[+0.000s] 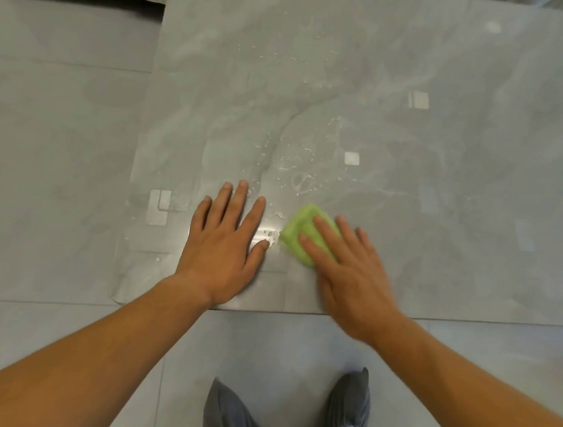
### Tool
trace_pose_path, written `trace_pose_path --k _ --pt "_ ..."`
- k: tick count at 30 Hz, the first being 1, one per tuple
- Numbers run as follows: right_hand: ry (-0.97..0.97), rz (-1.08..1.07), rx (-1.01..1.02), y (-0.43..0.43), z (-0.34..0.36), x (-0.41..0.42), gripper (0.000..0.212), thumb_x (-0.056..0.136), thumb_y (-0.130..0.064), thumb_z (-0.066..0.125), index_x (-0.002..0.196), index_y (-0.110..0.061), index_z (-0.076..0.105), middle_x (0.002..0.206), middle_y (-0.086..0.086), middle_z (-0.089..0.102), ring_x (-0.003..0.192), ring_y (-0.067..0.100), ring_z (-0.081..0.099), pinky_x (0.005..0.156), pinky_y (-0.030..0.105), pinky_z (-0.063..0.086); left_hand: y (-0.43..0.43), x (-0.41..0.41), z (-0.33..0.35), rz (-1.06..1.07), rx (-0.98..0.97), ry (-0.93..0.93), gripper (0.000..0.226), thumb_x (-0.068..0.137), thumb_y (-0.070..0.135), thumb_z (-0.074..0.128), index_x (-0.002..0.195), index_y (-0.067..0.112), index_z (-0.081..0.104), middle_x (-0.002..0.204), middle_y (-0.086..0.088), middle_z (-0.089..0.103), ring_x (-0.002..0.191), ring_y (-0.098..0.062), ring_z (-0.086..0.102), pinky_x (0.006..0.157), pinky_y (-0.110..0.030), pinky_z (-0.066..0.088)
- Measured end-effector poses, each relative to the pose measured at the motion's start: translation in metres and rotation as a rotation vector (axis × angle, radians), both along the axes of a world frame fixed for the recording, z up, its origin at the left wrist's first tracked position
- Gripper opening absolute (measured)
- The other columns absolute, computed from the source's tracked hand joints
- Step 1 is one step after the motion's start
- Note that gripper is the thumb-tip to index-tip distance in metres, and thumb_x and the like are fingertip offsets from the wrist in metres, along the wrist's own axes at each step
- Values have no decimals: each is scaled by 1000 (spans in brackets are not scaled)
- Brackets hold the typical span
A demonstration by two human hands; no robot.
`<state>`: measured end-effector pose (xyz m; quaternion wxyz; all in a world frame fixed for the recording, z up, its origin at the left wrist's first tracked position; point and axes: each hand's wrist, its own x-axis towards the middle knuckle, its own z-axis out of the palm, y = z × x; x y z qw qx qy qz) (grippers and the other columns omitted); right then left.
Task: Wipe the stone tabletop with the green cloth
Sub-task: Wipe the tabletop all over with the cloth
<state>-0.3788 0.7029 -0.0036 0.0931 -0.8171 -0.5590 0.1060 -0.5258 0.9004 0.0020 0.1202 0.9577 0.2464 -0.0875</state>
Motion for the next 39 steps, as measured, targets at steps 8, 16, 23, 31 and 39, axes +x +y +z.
trace_pose_path --k 8,16,23,31,39 --pt "-4 -141 20 26 2 -10 75 90 -11 55 156 -30 24 167 1 9 152 36 7 120 56 17 13 8 13 -1 -24 -17 59 99 52 31 152 26 29 165 -10 12 151 -28 7 115 -43 6" --pt "7 -390 -17 69 0 72 58 95 -25 33 153 -30 31 165 4 19 149 40 18 119 55 18 49 33 17 3 -37 29 65 100 56 25 157 29 10 167 -7 -5 152 -28 -11 121 -47 -3" --pt "16 -90 -19 46 2 28 63 95 -21 42 155 -33 28 166 -2 12 153 31 10 121 52 15 68 50 31 -1 -30 -39 43 95 51 35 127 26 48 142 -3 38 132 -27 33 106 -42 22" --pt "6 -476 2 135 2 131 62 91 -24 35 153 -28 33 164 5 19 148 41 19 119 54 19 107 107 33 11 -83 -44 65 97 54 20 154 24 22 167 -10 2 153 -26 -5 122 -42 -3" --pt "30 -199 -1 113 3 165 61 93 -25 36 153 -33 33 165 0 19 151 33 17 119 54 22 160 193 36 57 -83 0 69 96 55 14 158 25 11 167 -8 -10 152 -25 -14 122 -41 -7"
